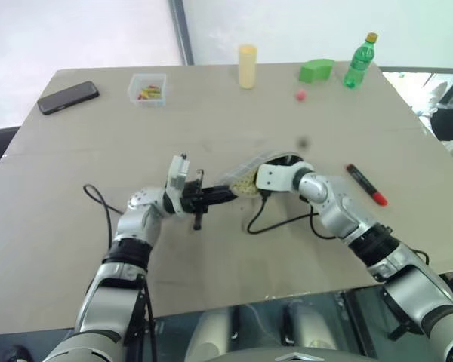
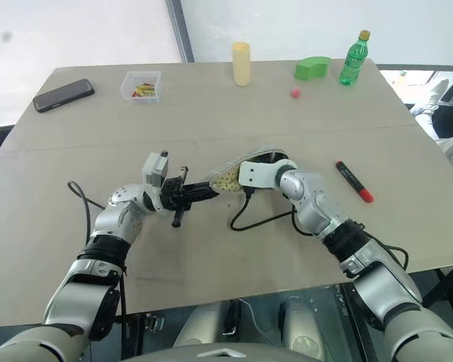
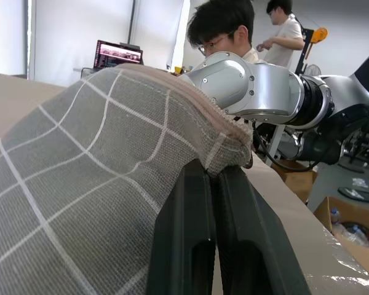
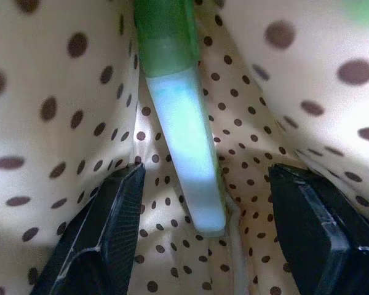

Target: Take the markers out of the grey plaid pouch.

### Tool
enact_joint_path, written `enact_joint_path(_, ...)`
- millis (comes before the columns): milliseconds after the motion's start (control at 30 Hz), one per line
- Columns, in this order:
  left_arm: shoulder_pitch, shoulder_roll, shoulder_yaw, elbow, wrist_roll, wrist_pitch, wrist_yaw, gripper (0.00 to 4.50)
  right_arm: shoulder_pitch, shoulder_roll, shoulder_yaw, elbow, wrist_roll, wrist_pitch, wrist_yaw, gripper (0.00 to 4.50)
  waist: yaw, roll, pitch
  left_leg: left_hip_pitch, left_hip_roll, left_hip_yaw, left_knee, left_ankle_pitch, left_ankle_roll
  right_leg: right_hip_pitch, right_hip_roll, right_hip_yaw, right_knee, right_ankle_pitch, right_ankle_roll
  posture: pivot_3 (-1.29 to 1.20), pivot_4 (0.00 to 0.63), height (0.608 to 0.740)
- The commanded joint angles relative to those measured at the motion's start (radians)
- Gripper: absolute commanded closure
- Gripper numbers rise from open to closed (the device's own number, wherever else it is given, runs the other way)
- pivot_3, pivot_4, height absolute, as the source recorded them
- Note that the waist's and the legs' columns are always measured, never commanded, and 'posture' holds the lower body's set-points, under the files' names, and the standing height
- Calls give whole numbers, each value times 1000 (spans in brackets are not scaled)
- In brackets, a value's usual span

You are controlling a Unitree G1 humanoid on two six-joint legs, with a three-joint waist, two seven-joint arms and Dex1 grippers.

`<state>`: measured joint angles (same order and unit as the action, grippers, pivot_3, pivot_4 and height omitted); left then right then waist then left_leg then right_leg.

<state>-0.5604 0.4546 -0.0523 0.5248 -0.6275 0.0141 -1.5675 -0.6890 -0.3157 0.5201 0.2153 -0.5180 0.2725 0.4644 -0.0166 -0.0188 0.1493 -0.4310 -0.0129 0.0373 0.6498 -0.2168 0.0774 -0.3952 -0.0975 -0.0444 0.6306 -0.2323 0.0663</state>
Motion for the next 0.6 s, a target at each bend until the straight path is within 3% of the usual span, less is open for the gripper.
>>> enact_joint_path(33, 9, 8, -15, -50, -38, -17, -47, 4500, 11, -10, -64, 33, 19, 4, -26, 1242, 0, 0, 0, 0, 0, 0, 0, 0, 0, 0, 0, 0, 0, 0, 0, 0, 150, 736)
enact_joint_path(500, 34, -4, -24, -97, -43, -29, -47, 4500, -14, 10, -39, 183, 1, -117, -100, 1242, -3, 0, 0, 1, 0, 1, 0, 0, 0, 0, 0, 1, 1, 0, 0, 0, 150, 736)
enact_joint_path(600, 46, -2, -14, -108, -40, -28, -47, 4500, -17, 11, -41, 188, -2, -127, -109, 374, -5, 0, 0, 2, 0, 1, 0, 0, 0, 0, 1, 1, 2, 0, 0, 0, 150, 736)
